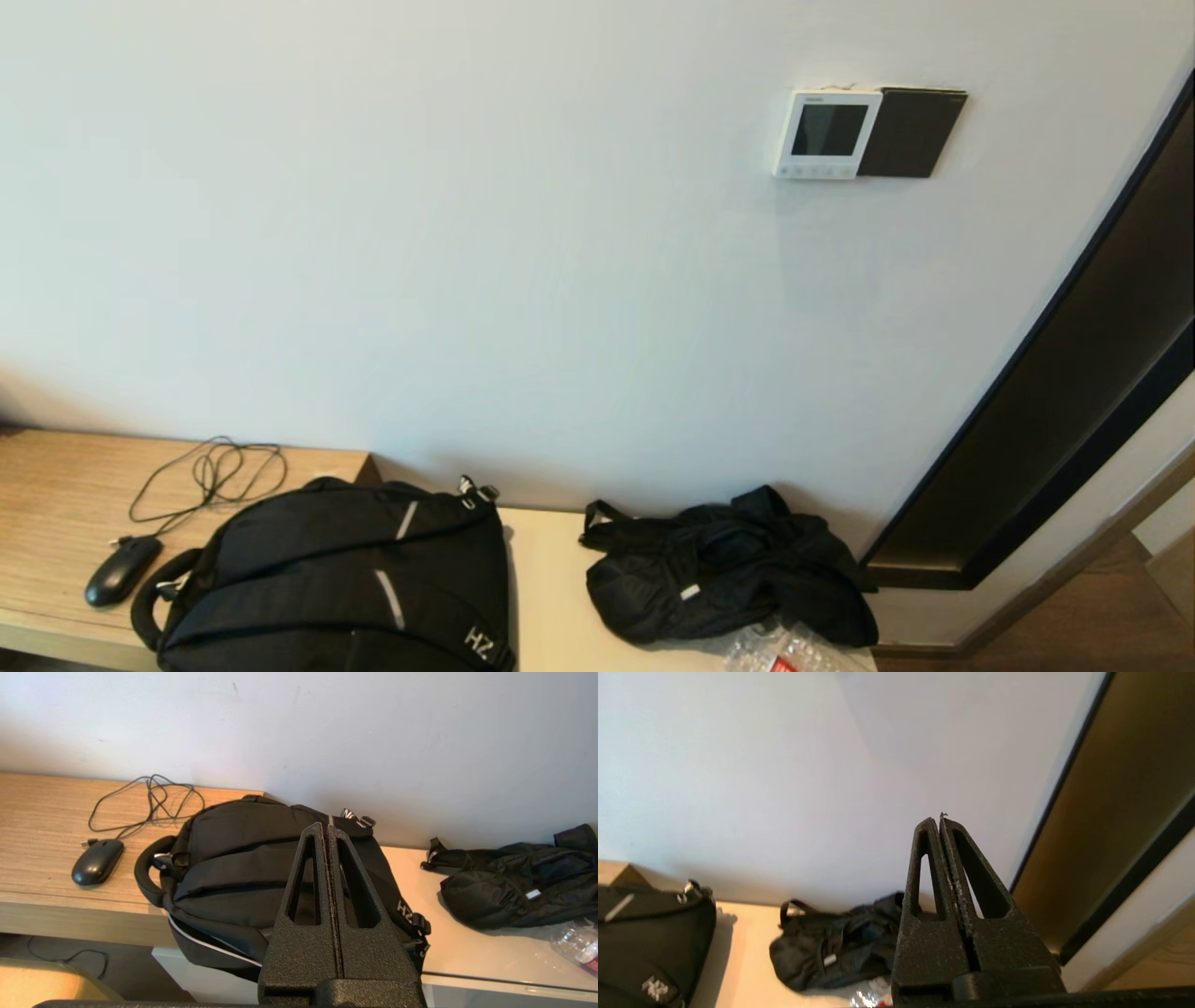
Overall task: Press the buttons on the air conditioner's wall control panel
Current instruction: Turn on the central air conditioner
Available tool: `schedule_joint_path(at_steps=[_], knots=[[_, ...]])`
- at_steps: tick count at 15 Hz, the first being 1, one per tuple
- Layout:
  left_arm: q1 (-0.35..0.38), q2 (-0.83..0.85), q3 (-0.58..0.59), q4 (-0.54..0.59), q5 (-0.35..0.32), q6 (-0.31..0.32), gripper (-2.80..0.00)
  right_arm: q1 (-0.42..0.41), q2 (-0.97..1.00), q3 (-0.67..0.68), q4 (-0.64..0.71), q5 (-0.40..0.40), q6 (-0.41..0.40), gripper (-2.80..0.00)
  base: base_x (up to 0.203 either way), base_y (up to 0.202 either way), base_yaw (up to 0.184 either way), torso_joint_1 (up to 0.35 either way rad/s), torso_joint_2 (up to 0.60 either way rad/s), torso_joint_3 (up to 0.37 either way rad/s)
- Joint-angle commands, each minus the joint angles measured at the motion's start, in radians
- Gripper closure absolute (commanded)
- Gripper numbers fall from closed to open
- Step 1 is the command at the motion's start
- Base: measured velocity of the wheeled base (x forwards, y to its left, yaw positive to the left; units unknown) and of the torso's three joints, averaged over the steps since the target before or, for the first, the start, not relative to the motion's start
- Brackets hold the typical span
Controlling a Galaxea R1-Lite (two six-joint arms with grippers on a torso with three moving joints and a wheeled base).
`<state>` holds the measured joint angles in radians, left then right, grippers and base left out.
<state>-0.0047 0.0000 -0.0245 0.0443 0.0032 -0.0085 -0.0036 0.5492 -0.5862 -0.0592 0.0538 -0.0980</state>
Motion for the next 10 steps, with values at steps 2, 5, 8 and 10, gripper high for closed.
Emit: schedule_joint_path(at_steps=[2,5,8,10], knots=[[0.0,-0.002,0.0,0.0,0.001,-0.001,0.0,-0.002,0.375,-0.148,-0.132,-0.01,0.027,0.0,0.0,0.0,0.0,0.0,0.0,0.0],[0.0,-0.002,0.0,0.0,0.0,-0.001,0.0,0.004,0.615,-0.325,-0.231,-0.063,0.057,0.0,0.0,0.0,0.0,0.0,0.0,0.0],[0.0,-0.002,0.0,0.0,0.001,-0.001,0.0,0.008,0.814,-0.488,-0.307,-0.113,0.067,0.0,0.0,0.0,0.0,0.0,0.0,0.0],[0.0,-0.002,0.0,0.0,0.0,-0.001,0.0,0.024,0.917,-0.577,-0.339,-0.157,0.069,0.0,0.0,0.0,0.0,0.0,0.0,0.0]])
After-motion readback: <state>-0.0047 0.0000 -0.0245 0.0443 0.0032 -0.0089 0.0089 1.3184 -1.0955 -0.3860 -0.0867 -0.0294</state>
